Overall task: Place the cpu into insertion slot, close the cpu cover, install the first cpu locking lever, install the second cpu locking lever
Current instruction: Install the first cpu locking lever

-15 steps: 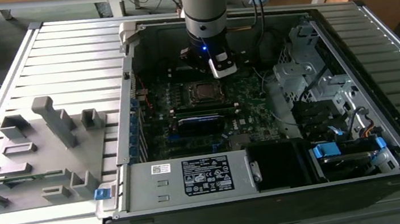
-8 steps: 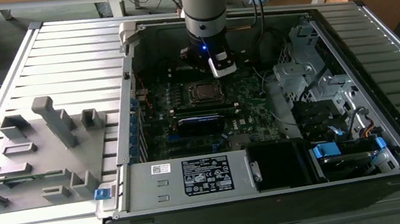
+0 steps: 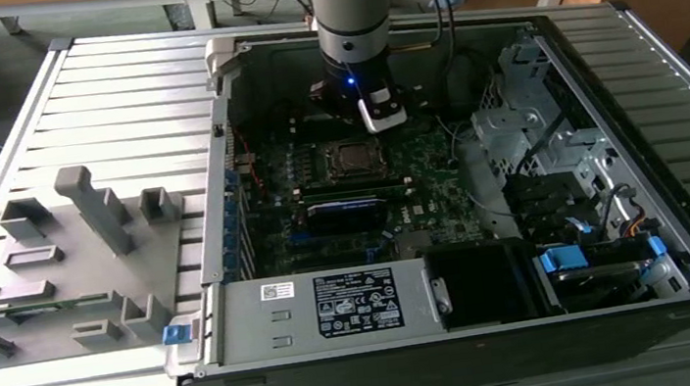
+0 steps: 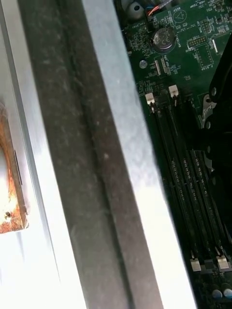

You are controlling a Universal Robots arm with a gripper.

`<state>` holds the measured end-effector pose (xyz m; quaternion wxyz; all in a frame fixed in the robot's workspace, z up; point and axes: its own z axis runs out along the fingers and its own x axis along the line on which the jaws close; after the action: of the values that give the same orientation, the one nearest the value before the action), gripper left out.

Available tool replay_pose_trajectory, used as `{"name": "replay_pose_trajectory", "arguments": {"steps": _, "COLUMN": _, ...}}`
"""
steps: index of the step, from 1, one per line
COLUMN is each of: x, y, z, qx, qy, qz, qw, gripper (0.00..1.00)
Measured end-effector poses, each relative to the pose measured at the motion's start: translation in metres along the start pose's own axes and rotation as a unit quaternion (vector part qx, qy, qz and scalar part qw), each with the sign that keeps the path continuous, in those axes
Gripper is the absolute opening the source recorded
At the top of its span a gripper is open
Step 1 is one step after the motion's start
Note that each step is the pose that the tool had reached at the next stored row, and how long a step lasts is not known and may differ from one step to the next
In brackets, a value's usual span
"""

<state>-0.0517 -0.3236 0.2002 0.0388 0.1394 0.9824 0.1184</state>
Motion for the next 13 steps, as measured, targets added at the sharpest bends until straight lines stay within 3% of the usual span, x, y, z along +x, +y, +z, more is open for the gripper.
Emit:
{"name": "replay_pose_trajectory", "arguments": {"steps": 6, "x": 0.0024, "y": -0.0007, "z": -0.0002, "qx": -0.0001, "qy": -0.0015, "qz": 0.0, "qw": 1.0, "gripper": 0.11}}
{"name": "replay_pose_trajectory", "arguments": {"steps": 13, "x": 0.0024, "y": -0.0014, "z": 0.0011, "qx": 0.004, "qy": -0.003, "qz": -0.001, "qw": 1.0, "gripper": 0.11}}
